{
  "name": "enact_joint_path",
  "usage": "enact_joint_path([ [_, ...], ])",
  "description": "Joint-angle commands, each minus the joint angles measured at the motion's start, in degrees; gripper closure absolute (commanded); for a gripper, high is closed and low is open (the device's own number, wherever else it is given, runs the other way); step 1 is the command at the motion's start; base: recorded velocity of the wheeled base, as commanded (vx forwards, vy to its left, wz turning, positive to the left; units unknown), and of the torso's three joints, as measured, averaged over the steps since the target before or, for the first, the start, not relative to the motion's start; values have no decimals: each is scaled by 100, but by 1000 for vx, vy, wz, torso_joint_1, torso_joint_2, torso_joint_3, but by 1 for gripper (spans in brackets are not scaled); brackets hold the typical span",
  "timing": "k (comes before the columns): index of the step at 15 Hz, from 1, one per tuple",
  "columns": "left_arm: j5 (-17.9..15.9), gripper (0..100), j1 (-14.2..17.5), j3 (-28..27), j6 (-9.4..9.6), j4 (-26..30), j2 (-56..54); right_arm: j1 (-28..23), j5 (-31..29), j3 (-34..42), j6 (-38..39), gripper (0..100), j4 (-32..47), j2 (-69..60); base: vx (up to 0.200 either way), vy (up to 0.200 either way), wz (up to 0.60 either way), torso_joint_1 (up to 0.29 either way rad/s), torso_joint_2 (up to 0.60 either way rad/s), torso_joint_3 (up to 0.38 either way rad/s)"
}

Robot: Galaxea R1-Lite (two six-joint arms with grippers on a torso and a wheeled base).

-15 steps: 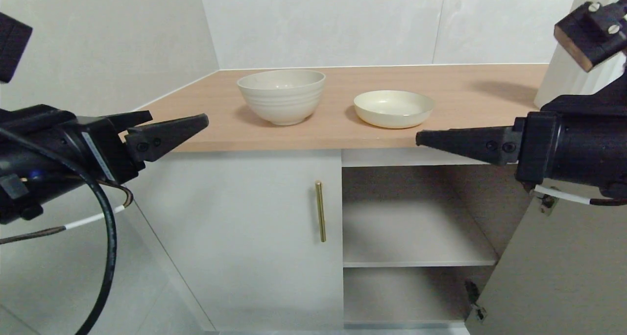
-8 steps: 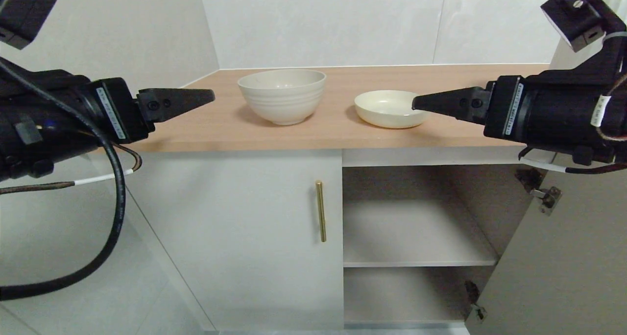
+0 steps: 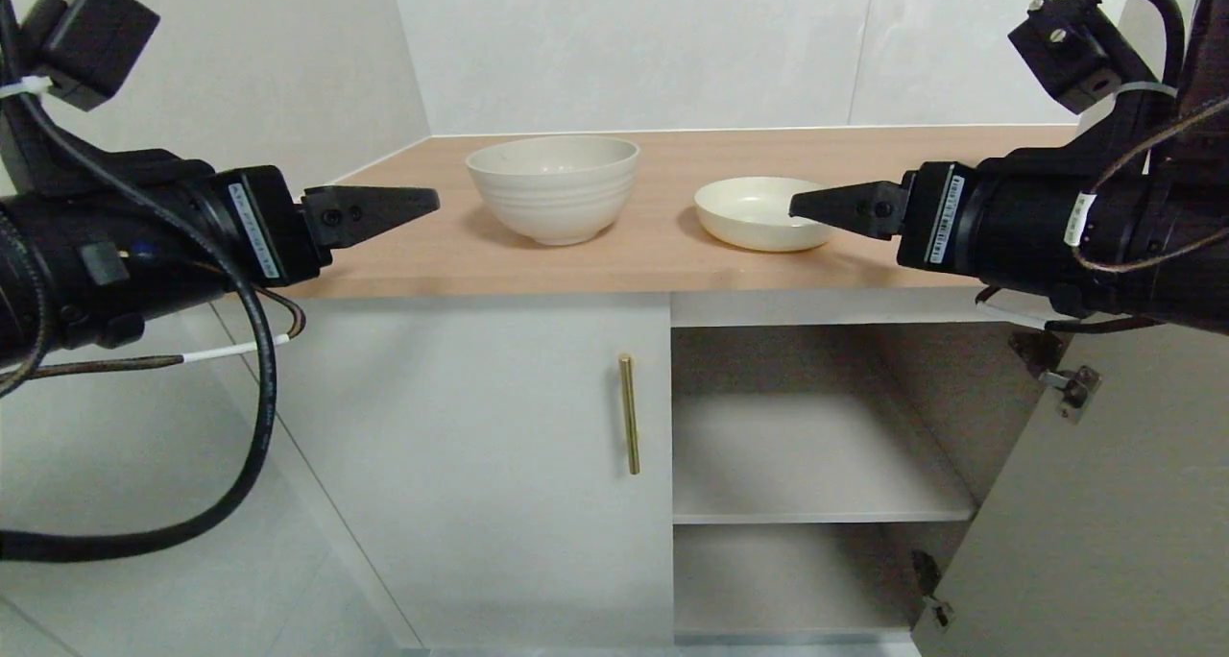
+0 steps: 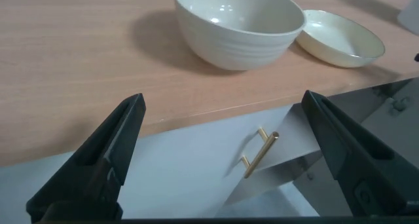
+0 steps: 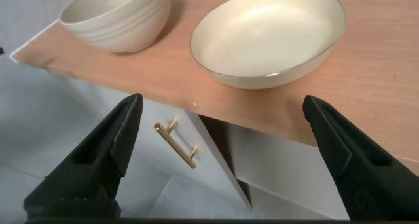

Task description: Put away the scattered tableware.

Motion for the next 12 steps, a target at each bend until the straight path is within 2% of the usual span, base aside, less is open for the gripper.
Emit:
enact_joint_path([
  [1,2,0,2,-1,-4,-6,11,39,0,41,-1,0,1,-14,0,0,0,0,0,0],
  [3,2,0,2,-1,-4,-6,11,170,0,94,-1,0,1,-102,0,0,0,6,-101,-104],
  [6,2,0,2,-1,-4,-6,11,197,0,103,-1,0,1,-137,0,0,0,25,-235,-317],
  [12,2,0,28,-1,-4,-6,152,153,35,59,26,0,1,13,0,0,0,99,-509,-344],
])
